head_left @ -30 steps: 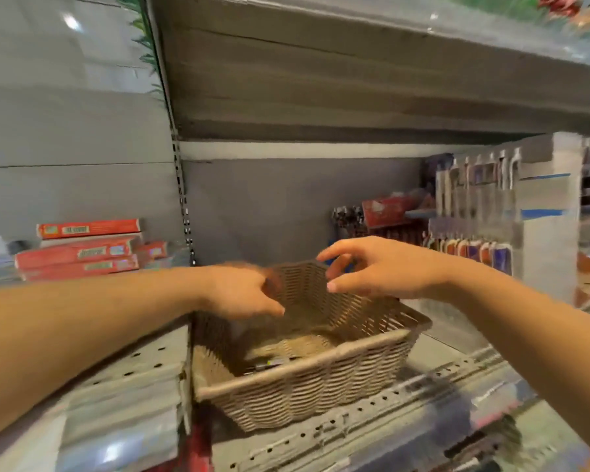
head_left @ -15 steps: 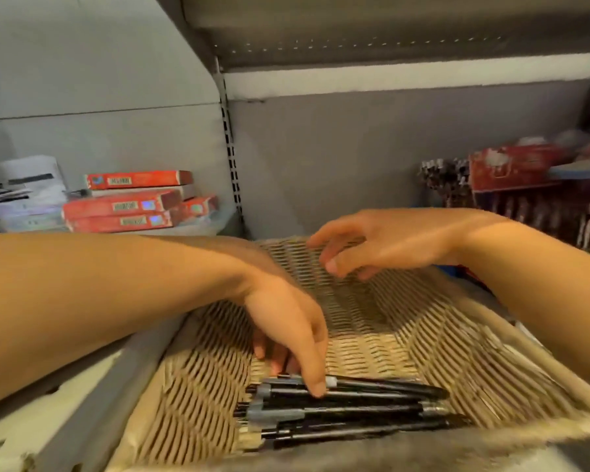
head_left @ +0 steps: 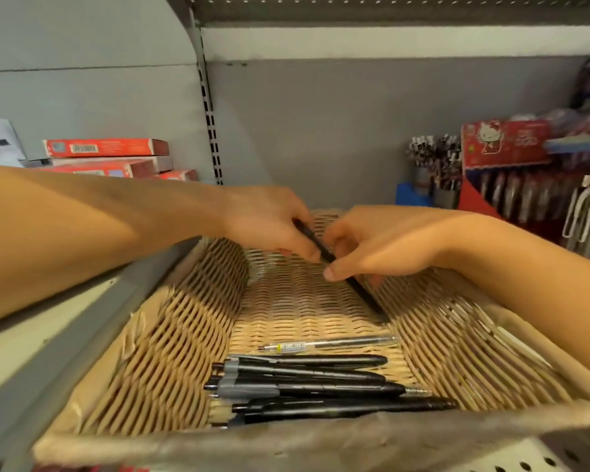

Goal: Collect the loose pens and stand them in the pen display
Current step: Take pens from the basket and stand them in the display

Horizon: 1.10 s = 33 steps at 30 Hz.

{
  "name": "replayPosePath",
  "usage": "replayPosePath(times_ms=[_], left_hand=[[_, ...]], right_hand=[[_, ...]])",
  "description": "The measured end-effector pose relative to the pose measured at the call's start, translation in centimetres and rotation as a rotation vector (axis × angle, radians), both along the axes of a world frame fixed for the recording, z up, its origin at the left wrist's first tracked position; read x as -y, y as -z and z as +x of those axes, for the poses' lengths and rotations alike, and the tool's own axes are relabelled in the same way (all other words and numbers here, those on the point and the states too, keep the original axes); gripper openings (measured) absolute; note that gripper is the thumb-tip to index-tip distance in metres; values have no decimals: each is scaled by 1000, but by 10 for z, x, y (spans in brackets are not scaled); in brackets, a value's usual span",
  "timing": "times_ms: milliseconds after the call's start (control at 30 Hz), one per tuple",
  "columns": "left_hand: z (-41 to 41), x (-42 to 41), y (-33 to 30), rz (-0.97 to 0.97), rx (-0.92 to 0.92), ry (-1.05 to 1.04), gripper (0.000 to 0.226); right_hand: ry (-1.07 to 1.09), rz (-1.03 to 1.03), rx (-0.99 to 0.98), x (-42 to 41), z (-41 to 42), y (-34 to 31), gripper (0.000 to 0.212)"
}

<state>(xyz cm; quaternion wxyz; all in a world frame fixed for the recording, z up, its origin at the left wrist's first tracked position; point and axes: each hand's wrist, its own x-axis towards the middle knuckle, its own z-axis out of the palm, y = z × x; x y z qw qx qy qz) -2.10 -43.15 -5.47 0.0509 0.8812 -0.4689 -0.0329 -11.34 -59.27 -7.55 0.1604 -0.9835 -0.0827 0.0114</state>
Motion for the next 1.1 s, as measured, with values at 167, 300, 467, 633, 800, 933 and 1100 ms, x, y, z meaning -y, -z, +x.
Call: replayPosePath(times_ms=[167,300,467,633,800,933,1100], left_hand=[[-8,0,-3,-382,-241,-16,17],[-20,-4,2,89,-181,-23,23],[-42,6,19,663,-208,24,32],[-49,20,29,731,-134,89,19],[-40,9,19,715,-120,58,16],[-24,-5,8,552,14,14,23],[-16,-12,-4,213,100,-16,20]], right_hand=[[57,384,84,8,5,3,11],[12,377,58,7,5,1,5],[18,397,83,6,3,2,15],[9,342,58,5,1,4,9],[7,361,52,8,-1,5,6],[15,345,39,6,-1,4,12],[34,340,25,1,-1,2,27]])
